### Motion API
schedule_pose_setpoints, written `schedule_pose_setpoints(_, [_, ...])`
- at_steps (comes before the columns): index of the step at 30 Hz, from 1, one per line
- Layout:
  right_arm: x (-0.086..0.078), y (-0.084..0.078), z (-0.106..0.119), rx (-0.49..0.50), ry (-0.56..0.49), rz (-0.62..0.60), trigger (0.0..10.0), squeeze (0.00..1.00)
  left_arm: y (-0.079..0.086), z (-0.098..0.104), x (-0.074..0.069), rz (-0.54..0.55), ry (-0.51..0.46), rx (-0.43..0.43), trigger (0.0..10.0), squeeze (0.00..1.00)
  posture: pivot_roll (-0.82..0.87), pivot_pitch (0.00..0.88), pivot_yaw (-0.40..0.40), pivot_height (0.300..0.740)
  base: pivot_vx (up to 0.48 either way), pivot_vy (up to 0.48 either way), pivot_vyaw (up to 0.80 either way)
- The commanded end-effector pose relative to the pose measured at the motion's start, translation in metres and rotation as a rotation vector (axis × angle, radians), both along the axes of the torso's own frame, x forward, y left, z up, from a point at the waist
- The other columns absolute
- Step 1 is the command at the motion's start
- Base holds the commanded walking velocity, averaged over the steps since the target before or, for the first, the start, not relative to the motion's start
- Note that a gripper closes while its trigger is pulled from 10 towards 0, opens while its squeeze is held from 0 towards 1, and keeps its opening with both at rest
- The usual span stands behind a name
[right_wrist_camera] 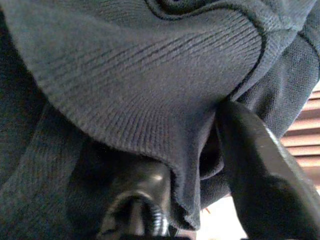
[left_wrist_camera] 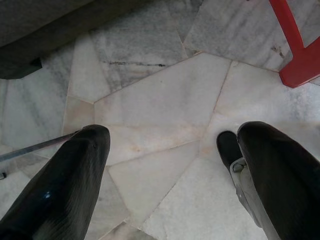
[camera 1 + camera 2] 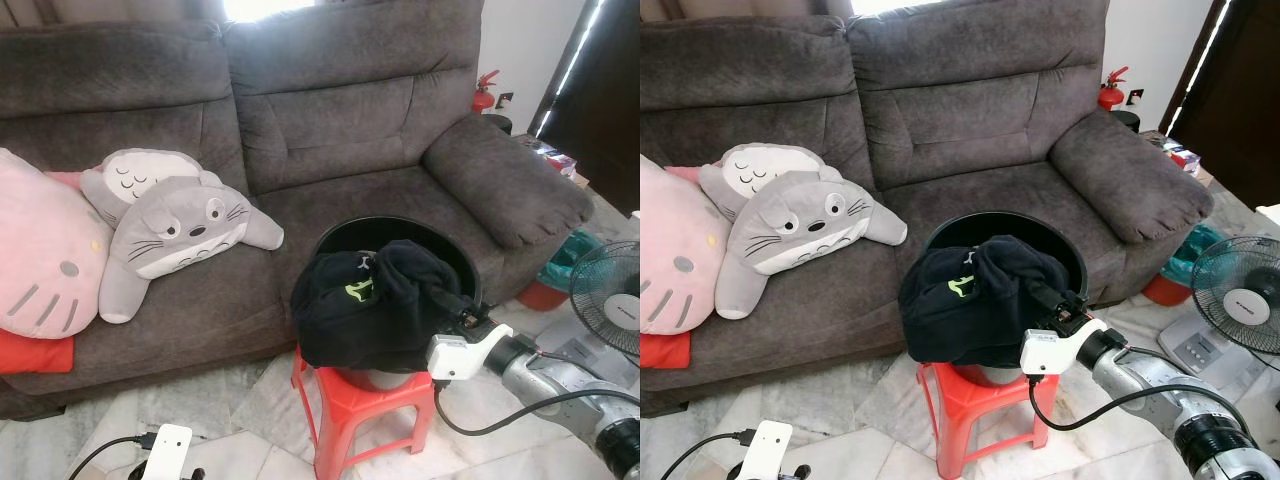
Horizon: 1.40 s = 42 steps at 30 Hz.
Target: Hang hanger
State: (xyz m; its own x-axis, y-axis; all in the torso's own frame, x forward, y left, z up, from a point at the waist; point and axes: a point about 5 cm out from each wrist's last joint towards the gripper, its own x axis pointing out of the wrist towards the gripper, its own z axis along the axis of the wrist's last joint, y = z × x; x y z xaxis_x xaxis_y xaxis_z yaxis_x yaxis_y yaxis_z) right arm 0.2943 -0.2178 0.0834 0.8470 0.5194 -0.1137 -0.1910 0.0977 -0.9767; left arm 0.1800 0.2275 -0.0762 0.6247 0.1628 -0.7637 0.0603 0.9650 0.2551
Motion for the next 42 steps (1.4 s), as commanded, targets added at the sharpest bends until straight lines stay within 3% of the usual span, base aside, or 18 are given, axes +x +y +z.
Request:
schedule_pose_setpoints(1, [0.003,0.002,0.004,0.023,-0.015,0.000,0.0,0.00,-0.001,-0.001,-0.003,-0.003,0.001,0.007,10.0,0.00,-0.15,0.000,0.022,0.740,0.000,0.000,0.00])
schedule_pose_setpoints(19, [0.006,0.003,0.009,0.036,-0.026,0.003,0.0,0.00,0.000,-0.001,-0.003,-0.004,-0.001,0.015,10.0,0.00,-0.15,0.000,0.024,0.740,0.000,0.000,0.00])
schedule_pose_setpoints(30, [0.024,0.001,0.033,0.210,-0.091,-0.151,0.0,0.00,0.000,-0.001,-0.002,-0.011,-0.002,0.019,10.0,0.00,-0.15,0.000,0.026,0.740,0.000,0.000,0.00])
schedule_pose_setpoints(33, [0.035,-0.004,0.049,0.347,-0.111,-0.277,0.0,0.00,0.000,-0.001,-0.003,-0.010,-0.002,0.018,10.0,0.00,-0.15,0.000,0.026,0.740,0.000,0.000,0.00])
schedule_pose_setpoints(36, [0.043,-0.008,0.057,0.423,-0.111,-0.362,0.0,0.00,0.000,-0.001,-0.003,-0.011,-0.001,0.019,10.0,0.00,-0.15,0.000,0.024,0.740,0.000,0.000,0.00])
schedule_pose_setpoints(38, [0.052,-0.007,0.071,0.727,-0.077,-0.487,0.0,0.00,0.000,-0.001,-0.003,-0.014,0.001,0.019,10.0,0.00,-0.14,0.000,0.020,0.740,0.000,0.000,0.00])
schedule_pose_setpoints(41, [0.057,-0.002,0.082,1.000,-0.036,-0.547,0.0,0.00,0.000,-0.001,-0.004,-0.016,0.002,0.019,10.0,0.00,-0.13,0.000,0.018,0.740,0.000,0.000,0.00])
schedule_pose_setpoints(42, [0.061,0.004,0.093,1.157,-0.015,-0.548,0.0,0.00,0.000,-0.001,-0.004,-0.014,0.002,0.019,10.0,0.00,-0.13,0.000,0.018,0.740,0.000,0.000,0.00])
